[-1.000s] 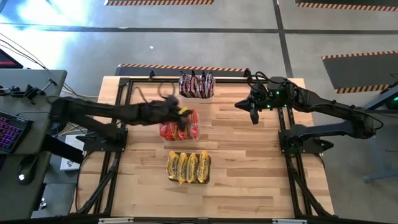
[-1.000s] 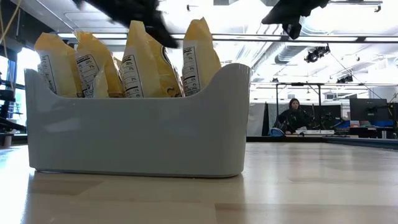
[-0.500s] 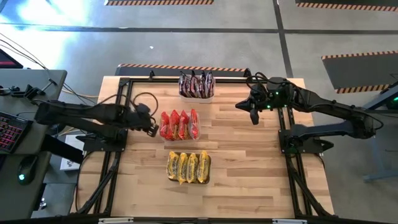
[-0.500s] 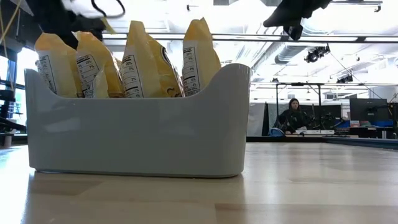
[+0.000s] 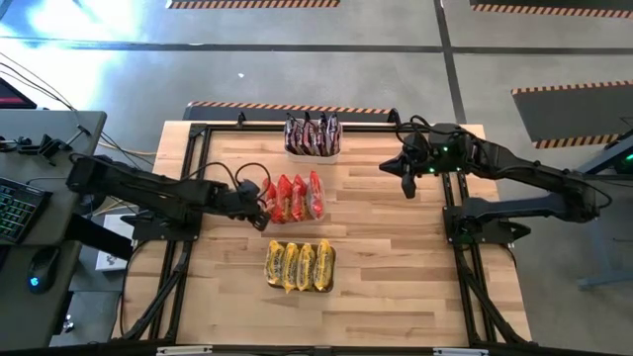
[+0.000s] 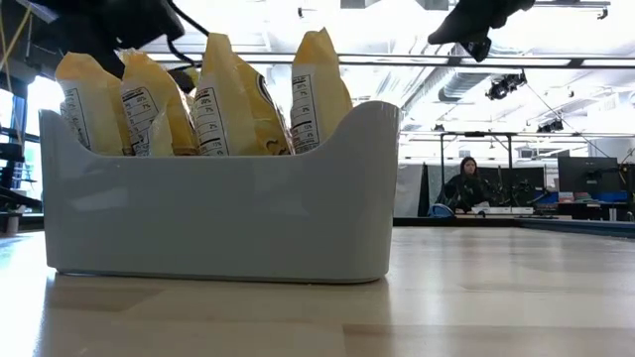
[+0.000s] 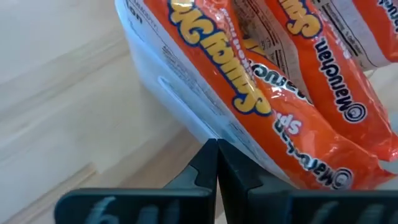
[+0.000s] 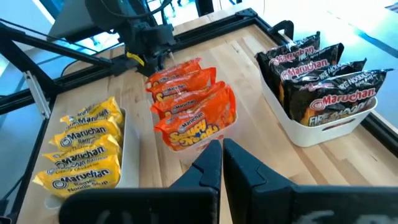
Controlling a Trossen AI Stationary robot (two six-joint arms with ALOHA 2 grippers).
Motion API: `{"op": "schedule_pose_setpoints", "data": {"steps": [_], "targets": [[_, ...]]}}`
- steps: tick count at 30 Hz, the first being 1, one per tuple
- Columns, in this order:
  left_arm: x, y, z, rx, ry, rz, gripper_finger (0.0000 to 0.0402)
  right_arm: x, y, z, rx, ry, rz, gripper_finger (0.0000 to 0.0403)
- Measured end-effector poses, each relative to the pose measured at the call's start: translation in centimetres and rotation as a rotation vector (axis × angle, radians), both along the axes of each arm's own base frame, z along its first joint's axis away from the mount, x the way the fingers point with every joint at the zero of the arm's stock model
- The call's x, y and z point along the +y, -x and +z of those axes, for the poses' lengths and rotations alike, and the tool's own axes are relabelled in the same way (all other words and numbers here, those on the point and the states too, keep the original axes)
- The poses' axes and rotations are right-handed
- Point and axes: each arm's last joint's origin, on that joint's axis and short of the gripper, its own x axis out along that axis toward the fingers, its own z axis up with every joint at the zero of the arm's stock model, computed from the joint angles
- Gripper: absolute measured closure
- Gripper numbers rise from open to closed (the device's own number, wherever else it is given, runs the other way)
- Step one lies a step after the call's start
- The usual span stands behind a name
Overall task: Sort Maruchan noodles
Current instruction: Adjust the bins on the table
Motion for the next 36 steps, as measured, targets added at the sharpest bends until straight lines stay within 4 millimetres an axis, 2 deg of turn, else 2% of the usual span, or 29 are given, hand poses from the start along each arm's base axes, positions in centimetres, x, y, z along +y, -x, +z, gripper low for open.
{"op": "schedule_pose_setpoints", "data": {"steps": [13,24,28,32,36], "targets": [[1.7,-2.7,-1.6,-0.045,-0.114,0.016,0.0401,0.5,1.4,1.2,-0.069,0.080,0.027,0.0403],[4.5,-2.7,-1.4,-0.028,-0.233,0.023,0.0401,0.5,1.4,1.3,-0.083,0.118,0.062,0.0403],[4.4,-2.2,-0.2,-0.078,-0.206,-0.015,0.0401,0.5,1.3,1.2,-0.071,0.110,0.066,0.0403],[2.8,-0.8,1.3,-0.101,-0.163,-0.087,0.0401,0.4,0.9,0.0,-0.068,0.075,0.073,0.0403],[1.2,0.4,2.0,-0.100,-0.130,-0.115,0.0401,0.4,0.1,-4.0,-0.151,-0.009,0.093,0.0403]]}}
